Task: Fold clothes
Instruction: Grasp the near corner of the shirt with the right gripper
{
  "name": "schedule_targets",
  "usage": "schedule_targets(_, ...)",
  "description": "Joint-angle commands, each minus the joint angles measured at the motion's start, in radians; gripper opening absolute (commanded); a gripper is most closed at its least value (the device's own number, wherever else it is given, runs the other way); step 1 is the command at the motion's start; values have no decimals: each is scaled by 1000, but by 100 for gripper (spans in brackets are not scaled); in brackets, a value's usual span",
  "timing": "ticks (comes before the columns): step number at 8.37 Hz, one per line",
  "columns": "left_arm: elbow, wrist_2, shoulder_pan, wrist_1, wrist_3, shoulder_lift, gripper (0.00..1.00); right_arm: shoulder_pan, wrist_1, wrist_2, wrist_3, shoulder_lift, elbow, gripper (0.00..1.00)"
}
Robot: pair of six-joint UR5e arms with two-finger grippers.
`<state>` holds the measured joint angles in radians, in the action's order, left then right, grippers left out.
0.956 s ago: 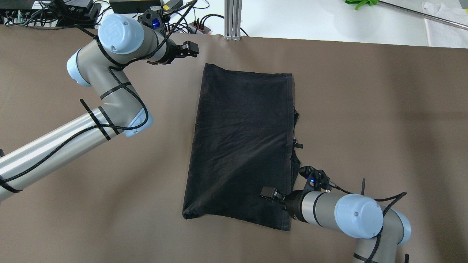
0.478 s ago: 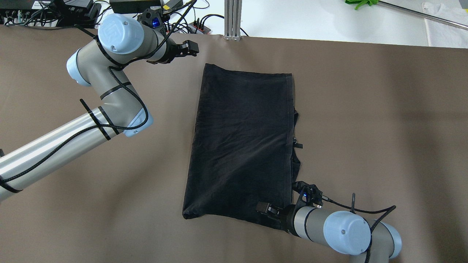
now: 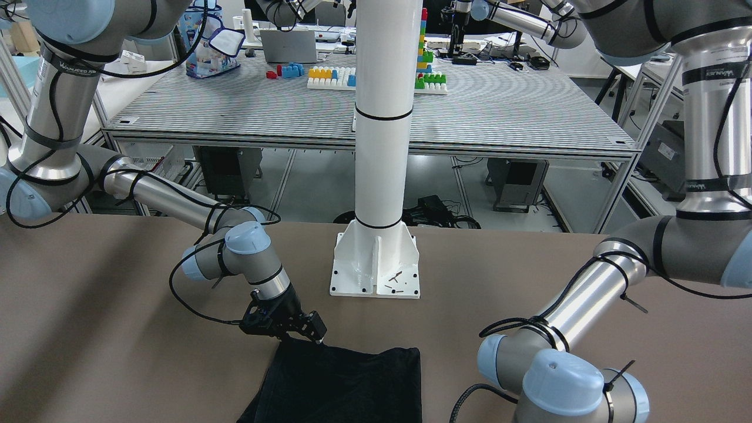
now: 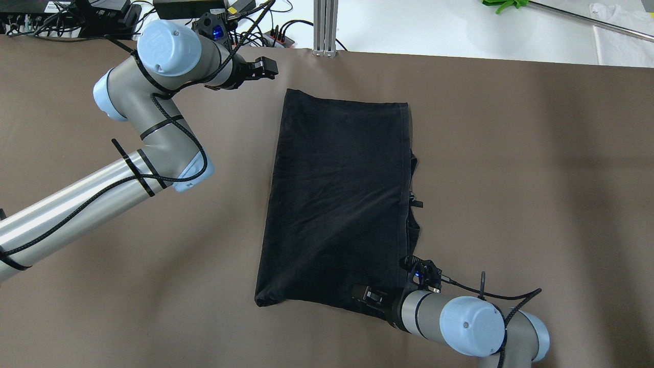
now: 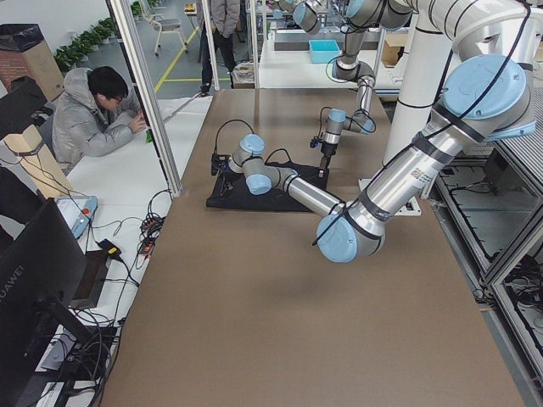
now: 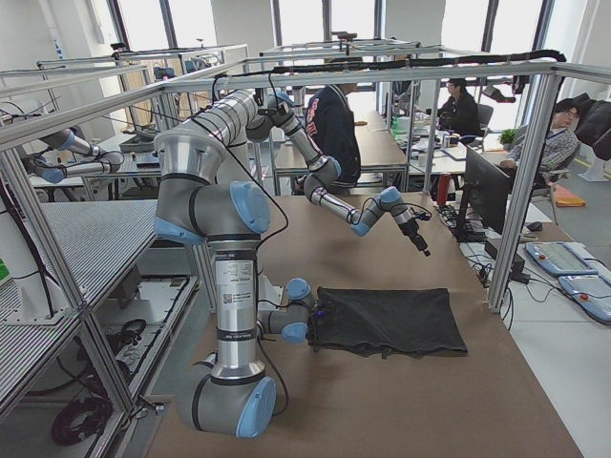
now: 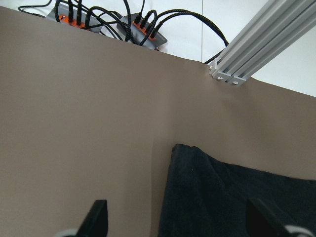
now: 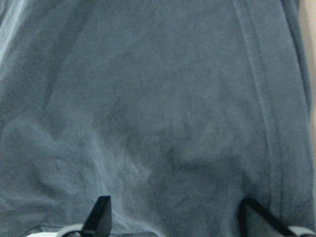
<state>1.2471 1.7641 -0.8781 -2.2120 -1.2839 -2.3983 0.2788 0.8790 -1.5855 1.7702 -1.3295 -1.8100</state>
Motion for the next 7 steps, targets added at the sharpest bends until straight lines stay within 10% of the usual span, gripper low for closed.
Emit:
schedule_targets(1, -2, 0, 1, 0, 0, -1, 100, 2, 0, 16, 2, 61, 54, 91)
schedule_targets(4, -2, 0, 1, 0, 0, -1, 100, 11, 0, 18, 3, 85, 55, 0)
schedule_targets(7, -2, 0, -1, 0, 2, 2, 100, 22, 12, 19, 2, 105, 57, 0)
